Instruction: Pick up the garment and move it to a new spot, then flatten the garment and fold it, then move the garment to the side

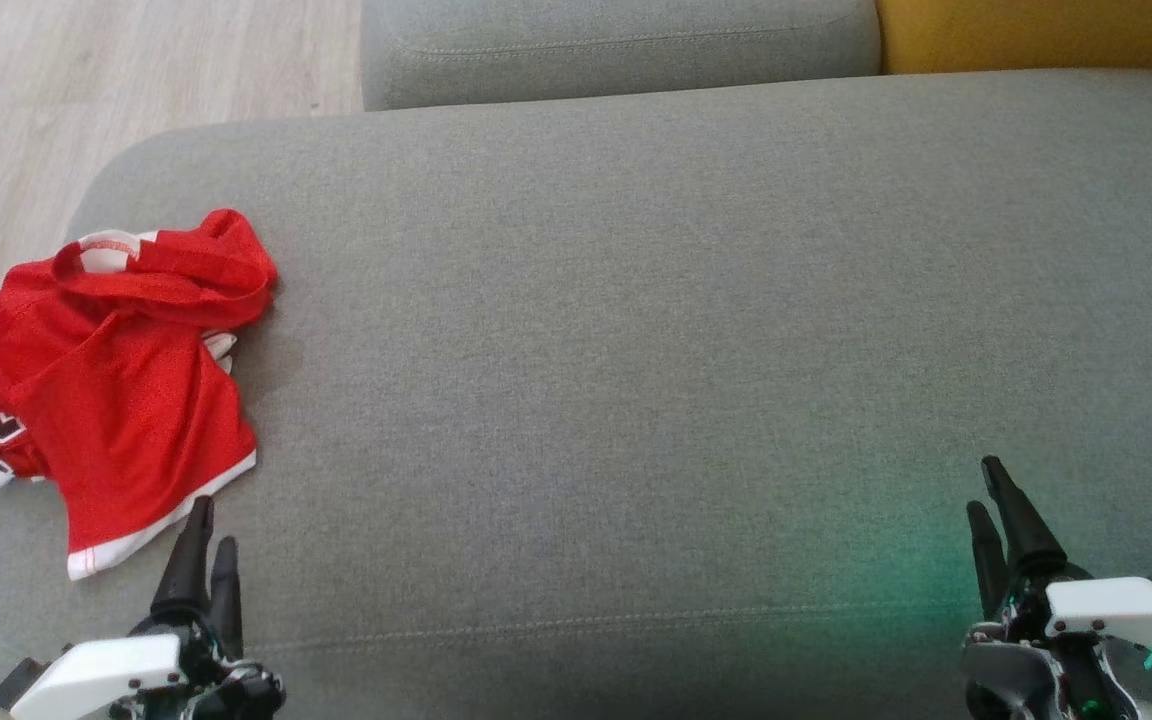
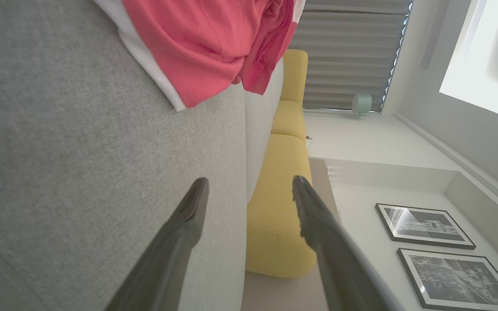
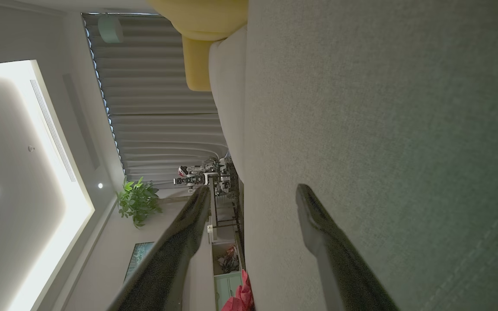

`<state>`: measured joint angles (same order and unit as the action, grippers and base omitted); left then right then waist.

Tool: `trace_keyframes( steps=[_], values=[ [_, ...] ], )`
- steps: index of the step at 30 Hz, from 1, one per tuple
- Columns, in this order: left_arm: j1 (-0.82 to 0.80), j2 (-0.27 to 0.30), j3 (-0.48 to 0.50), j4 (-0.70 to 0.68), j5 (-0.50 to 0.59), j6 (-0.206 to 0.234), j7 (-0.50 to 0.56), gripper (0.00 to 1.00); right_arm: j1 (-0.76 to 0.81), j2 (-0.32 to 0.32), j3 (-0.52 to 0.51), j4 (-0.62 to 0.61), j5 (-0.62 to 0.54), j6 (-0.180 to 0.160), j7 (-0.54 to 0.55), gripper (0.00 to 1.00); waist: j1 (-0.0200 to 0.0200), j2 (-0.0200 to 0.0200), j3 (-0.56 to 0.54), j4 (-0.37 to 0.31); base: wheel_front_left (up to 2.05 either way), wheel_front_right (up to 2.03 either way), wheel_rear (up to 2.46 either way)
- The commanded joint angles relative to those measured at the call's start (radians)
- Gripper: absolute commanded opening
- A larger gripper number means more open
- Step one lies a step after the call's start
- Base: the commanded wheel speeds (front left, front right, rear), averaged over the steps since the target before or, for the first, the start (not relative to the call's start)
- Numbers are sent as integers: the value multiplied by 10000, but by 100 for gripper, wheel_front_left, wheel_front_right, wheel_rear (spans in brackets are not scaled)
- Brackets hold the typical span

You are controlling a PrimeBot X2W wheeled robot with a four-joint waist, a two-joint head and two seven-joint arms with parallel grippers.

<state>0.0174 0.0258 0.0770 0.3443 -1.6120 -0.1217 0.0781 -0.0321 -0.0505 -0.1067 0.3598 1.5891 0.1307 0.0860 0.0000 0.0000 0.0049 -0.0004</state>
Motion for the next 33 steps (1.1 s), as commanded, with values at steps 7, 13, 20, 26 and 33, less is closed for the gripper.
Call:
trace_keyframes(
  steps=[7,13,20,26,33],
  values=[
    [-463,95,303,-545,578,-22,-252,100,-586,-7,147,-415,-782,2,-302,100,0,0,9,14,0,0,0],
    [-561,103,586,-641,1040,-26,-427,100,-708,-6,175,-629,-1695,2,-480,100,0,0,11,32,0,0,0],
    [-737,113,836,-936,1820,36,-632,100,-841,-5,248,-1088,-3022,2,-686,100,0,0,30,53,0,0,0],
    [-881,123,889,-1651,2809,349,-837,100,-1055,-5,481,-1389,-4373,1,-893,100,0,0,53,78,0,0,0],
    [-917,131,663,-2347,3965,805,-1012,100,-1202,-4,699,-1791,-5572,1,-1070,100,0,0,78,96,0,0,0]
  ],
)
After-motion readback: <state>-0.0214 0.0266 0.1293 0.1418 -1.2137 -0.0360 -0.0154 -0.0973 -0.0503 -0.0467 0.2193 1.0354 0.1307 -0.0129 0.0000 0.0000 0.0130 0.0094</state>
